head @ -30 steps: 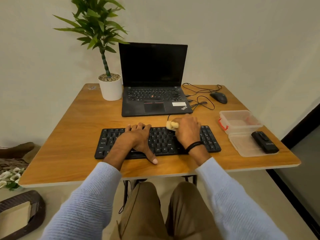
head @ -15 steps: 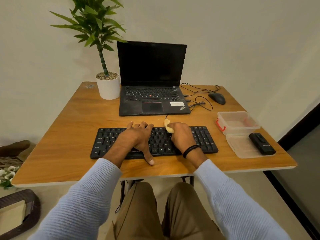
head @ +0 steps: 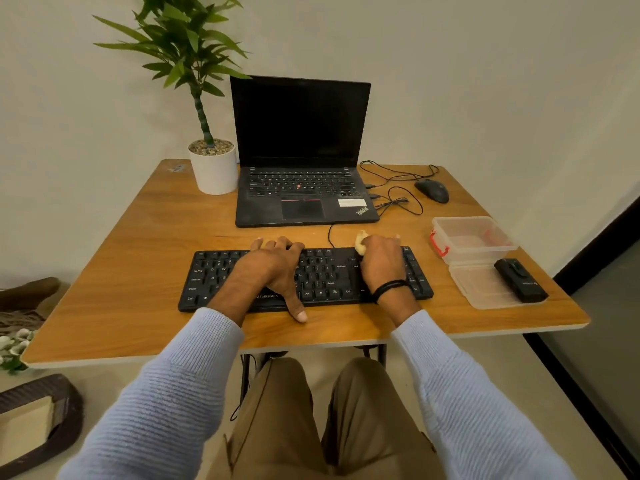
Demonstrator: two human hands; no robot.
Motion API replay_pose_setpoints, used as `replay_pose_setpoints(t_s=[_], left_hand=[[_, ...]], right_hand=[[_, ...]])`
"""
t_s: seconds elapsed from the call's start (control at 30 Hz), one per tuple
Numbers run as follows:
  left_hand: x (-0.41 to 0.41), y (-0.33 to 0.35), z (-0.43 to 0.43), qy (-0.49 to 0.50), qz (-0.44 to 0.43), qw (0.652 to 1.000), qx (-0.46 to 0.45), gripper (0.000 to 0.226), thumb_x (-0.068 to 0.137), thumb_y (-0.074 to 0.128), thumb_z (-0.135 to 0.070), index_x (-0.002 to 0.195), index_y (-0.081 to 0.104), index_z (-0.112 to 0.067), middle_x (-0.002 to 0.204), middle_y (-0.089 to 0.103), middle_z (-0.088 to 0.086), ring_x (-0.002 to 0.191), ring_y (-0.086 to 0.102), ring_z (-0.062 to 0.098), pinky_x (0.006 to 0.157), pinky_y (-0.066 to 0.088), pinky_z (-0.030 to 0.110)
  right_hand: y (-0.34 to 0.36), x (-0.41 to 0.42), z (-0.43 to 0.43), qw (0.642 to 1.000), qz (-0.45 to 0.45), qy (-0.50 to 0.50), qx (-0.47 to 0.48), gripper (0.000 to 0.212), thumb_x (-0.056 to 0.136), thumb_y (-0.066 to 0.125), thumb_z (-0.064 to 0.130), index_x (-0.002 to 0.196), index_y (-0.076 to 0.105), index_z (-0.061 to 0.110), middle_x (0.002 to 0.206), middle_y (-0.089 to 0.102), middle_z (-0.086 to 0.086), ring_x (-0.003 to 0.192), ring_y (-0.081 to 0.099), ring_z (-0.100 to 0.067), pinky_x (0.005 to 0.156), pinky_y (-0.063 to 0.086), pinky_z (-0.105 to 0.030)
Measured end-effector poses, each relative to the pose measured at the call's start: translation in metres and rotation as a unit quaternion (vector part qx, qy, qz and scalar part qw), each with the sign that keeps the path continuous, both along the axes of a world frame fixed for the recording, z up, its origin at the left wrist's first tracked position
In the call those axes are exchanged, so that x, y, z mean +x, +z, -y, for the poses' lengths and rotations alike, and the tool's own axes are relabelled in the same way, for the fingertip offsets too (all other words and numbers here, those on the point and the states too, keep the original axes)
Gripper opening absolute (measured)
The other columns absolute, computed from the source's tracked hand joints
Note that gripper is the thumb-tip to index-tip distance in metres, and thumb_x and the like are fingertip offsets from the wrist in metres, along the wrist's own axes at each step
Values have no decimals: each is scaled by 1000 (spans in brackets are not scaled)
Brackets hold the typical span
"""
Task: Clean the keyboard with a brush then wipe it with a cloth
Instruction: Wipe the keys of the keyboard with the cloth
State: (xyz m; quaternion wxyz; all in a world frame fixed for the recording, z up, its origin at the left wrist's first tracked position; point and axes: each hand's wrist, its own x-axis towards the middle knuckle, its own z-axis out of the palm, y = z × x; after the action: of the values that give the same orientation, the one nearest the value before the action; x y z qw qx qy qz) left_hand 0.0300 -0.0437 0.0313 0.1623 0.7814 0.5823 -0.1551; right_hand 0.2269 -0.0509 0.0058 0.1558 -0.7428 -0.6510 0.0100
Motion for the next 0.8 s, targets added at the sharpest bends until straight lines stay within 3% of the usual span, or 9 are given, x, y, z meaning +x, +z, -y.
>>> replay_pose_setpoints(t_s=[0.17, 0.27, 0.37, 0.43, 0.6, 0.7, 0.8], left_hand=[[4, 2, 0, 0, -7, 1000, 3, 149, 46, 92, -67, 162, 7, -24, 167, 16, 9, 154, 14, 33, 124, -3, 54], [1, 1, 1, 3, -1, 1000, 2, 149, 47, 91, -67, 162, 7, -24, 167, 14, 10, 155, 12, 34, 124, -4, 54], [3, 1, 1, 5, -4, 1000, -3, 150, 47, 92, -65, 162, 6, -24, 168, 13, 10, 155, 10, 35, 124, -4, 54], [5, 3, 1, 4, -8, 1000, -5, 148, 48, 93, -63, 162, 6, -24, 167, 13, 11, 155, 10, 36, 124, -3, 54], [5, 2, 1, 10, -10, 1000, -5, 148, 49, 92, -64, 162, 6, -24, 167, 14, 10, 155, 11, 35, 124, -3, 53], [5, 1, -1, 9, -7, 1000, -5, 149, 48, 93, -64, 162, 4, -25, 168, 13, 10, 155, 10, 35, 124, -4, 53], [4, -1, 0, 12, -7, 1000, -8, 151, 47, 93, -64, 162, 3, -24, 168, 12, 10, 155, 9, 34, 124, -5, 53]], right_hand=[[-3, -18, 20, 997, -26, 72, -14, 26, 91, 56, 1, 113, 68, 9, 102, 68, -13, 105, 59, -31, 106, 40, -39], [-4, -4, 18, 998, -61, 18, 19, 30, 89, 54, -4, 110, 70, 10, 99, 70, -15, 104, 61, -34, 116, 29, -40], [-10, -11, 29, 998, -32, 54, 11, 34, 85, 54, -7, 112, 69, 8, 101, 69, -14, 103, 62, -30, 121, 18, -39], [-10, -10, 30, 997, -58, 47, 22, 36, 85, 56, -6, 115, 68, 10, 102, 70, -13, 103, 62, -29, 123, 13, -38], [-10, -19, 40, 999, -24, 40, -5, 29, 92, 55, -1, 119, 63, 8, 117, 65, -13, 126, 50, -31, 121, 19, -38], [-8, -14, 42, 998, -45, 30, 18, 30, 91, 55, -1, 118, 64, 10, 117, 66, -11, 121, 54, -28, 122, 14, -37], [-7, -16, 52, 999, -8, 42, -7, 34, 94, 53, 1, 126, 59, 10, 135, 57, -11, 133, 43, -31, 120, 20, -38]])
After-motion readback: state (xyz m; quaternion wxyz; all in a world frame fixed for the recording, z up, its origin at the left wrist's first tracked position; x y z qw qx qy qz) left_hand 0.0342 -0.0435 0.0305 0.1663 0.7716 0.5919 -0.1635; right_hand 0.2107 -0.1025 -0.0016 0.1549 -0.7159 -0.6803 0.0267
